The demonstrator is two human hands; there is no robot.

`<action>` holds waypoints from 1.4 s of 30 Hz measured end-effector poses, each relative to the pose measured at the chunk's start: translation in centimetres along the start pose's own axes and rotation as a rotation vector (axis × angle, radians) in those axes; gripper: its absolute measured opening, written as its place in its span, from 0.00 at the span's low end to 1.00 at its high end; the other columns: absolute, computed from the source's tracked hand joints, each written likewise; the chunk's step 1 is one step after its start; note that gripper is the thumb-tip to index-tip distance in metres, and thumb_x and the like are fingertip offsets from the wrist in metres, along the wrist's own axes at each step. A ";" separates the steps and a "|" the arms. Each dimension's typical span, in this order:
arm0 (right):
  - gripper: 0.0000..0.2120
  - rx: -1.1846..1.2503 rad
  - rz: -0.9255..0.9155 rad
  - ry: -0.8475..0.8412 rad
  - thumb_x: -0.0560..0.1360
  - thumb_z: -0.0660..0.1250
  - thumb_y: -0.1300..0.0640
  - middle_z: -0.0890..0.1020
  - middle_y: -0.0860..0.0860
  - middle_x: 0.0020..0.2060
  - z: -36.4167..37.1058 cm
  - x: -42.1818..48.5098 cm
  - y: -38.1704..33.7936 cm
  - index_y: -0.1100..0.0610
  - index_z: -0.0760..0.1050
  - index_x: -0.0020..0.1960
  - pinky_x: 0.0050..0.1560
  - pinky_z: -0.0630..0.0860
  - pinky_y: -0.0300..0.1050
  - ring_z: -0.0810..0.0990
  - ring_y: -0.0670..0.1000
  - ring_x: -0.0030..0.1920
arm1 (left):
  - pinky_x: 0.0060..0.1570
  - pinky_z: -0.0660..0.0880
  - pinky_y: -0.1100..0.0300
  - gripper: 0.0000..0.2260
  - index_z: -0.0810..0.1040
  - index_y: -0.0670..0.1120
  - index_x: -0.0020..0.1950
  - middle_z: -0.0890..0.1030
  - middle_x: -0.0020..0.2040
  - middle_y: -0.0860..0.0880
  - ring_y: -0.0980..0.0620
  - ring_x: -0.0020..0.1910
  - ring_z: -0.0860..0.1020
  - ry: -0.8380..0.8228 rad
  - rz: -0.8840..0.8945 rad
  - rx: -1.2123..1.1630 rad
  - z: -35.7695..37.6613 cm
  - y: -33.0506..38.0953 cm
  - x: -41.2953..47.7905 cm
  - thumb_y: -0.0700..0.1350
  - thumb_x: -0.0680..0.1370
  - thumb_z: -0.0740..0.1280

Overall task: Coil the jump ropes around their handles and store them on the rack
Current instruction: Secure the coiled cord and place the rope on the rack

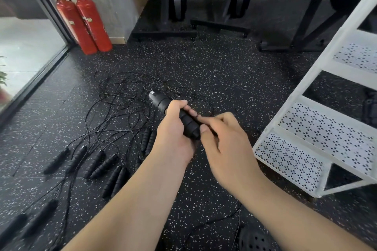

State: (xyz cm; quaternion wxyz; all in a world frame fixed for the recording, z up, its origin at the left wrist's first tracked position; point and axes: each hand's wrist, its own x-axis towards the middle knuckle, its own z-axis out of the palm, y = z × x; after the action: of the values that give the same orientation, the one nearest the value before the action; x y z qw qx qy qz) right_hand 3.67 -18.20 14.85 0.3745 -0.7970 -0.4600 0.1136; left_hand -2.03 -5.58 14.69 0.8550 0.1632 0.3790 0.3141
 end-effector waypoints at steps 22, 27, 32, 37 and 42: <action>0.13 0.192 0.212 0.016 0.85 0.62 0.39 0.83 0.44 0.41 -4.3 4.1 4.3 0.46 0.80 0.56 0.45 0.74 0.47 0.80 0.45 0.40 | 0.66 0.79 0.45 0.35 0.78 0.47 0.72 0.87 0.59 0.46 0.47 0.60 0.85 -0.244 -0.043 0.683 0.7 -1.7 -3.2 0.69 0.73 0.72; 0.17 0.287 0.401 -0.141 0.84 0.63 0.38 0.84 0.52 0.39 -6.3 4.5 5.5 0.50 0.82 0.54 0.39 0.72 0.45 0.75 0.48 0.32 | 0.65 0.74 0.55 0.38 0.62 0.55 0.77 0.72 0.66 0.55 0.53 0.64 0.74 -0.057 0.941 1.758 -1.6 -2.0 -4.2 0.65 0.73 0.76; 0.17 0.283 0.333 -0.493 0.83 0.64 0.37 0.84 0.50 0.37 -6.1 3.3 4.0 0.48 0.83 0.54 0.36 0.71 0.40 0.74 0.45 0.32 | 0.82 0.56 0.41 0.49 0.59 0.47 0.84 0.66 0.80 0.46 0.41 0.82 0.61 -0.155 1.200 2.304 -3.1 -1.2 -2.9 0.66 0.72 0.75; 0.21 0.307 0.329 -0.560 0.83 0.62 0.33 0.83 0.51 0.35 -5.8 3.3 3.0 0.50 0.82 0.51 0.33 0.66 0.41 0.69 0.47 0.28 | 0.46 0.75 0.50 0.28 0.72 0.52 0.58 0.78 0.49 0.52 0.46 0.46 0.79 -0.130 1.175 2.315 -4.0 -1.1 -1.9 0.55 0.66 0.82; 0.27 0.416 0.436 -0.508 0.81 0.61 0.29 0.82 0.53 0.34 -5.5 3.5 2.8 0.52 0.83 0.50 0.30 0.63 0.43 0.66 0.45 0.25 | 0.47 0.74 0.50 0.31 0.66 0.51 0.63 0.78 0.53 0.52 0.46 0.49 0.78 -0.150 1.215 2.344 -3.7 -0.8 -1.8 0.54 0.69 0.80</action>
State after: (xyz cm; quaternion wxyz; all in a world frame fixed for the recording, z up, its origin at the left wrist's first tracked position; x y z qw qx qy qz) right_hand 10.27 -18.84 17.28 0.3696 -0.7295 -0.3251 0.4749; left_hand -5.41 -7.22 12.84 -0.0490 0.9607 0.2435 0.1237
